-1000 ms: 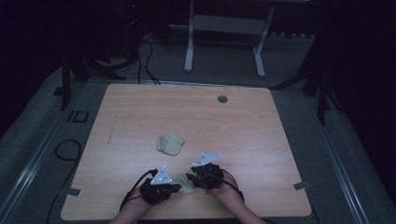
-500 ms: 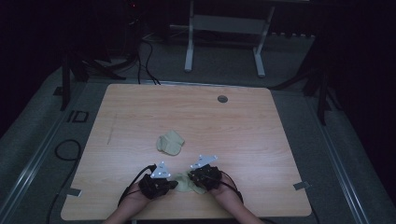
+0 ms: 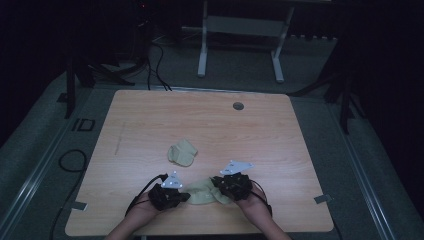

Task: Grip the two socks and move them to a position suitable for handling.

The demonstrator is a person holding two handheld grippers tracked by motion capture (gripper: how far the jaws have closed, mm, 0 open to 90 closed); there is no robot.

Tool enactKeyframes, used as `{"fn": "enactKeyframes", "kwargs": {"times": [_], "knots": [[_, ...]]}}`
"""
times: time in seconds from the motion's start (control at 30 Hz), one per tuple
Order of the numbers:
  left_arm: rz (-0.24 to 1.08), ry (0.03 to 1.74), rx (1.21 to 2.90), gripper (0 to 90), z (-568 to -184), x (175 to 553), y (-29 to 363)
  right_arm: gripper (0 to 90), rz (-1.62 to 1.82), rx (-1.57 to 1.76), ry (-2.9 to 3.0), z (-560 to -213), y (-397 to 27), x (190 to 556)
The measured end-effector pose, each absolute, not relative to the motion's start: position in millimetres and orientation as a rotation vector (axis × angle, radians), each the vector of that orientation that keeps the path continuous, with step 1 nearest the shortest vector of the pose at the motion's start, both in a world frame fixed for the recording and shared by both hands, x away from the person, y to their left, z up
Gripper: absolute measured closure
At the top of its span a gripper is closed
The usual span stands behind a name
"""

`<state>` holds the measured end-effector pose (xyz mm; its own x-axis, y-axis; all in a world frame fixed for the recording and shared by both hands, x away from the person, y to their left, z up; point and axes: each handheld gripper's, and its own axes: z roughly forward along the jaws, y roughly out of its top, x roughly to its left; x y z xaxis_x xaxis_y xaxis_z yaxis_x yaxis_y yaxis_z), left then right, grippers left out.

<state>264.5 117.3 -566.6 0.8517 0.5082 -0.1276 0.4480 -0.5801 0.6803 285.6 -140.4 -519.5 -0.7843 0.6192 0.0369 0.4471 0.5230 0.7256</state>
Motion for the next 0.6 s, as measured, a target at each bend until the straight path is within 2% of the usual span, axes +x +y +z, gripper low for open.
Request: {"fn": "enactKeyframes", "kwargs": {"times": [0.2,0.4,0.53,0.6], "knots": [[0.091,0.657,2.29,89.5,-566.0,268.3,116.3,82.8,1.141,1.039,2.482,-518.6,-180.2,292.7],[0.076,0.64,2.296,89.4,-565.6,272.0,112.6,82.3,1.126,1.116,2.497,-525.1,-197.8,294.3],[0.061,0.621,2.311,89.4,-564.8,276.3,110.4,74.1,1.089,1.183,2.481,-534.5,-210.9,298.0],[0.059,0.619,2.311,89.4,-564.9,277.1,110.4,73.8,1.082,1.196,2.483,-535.6,-214.0,299.0]]}}
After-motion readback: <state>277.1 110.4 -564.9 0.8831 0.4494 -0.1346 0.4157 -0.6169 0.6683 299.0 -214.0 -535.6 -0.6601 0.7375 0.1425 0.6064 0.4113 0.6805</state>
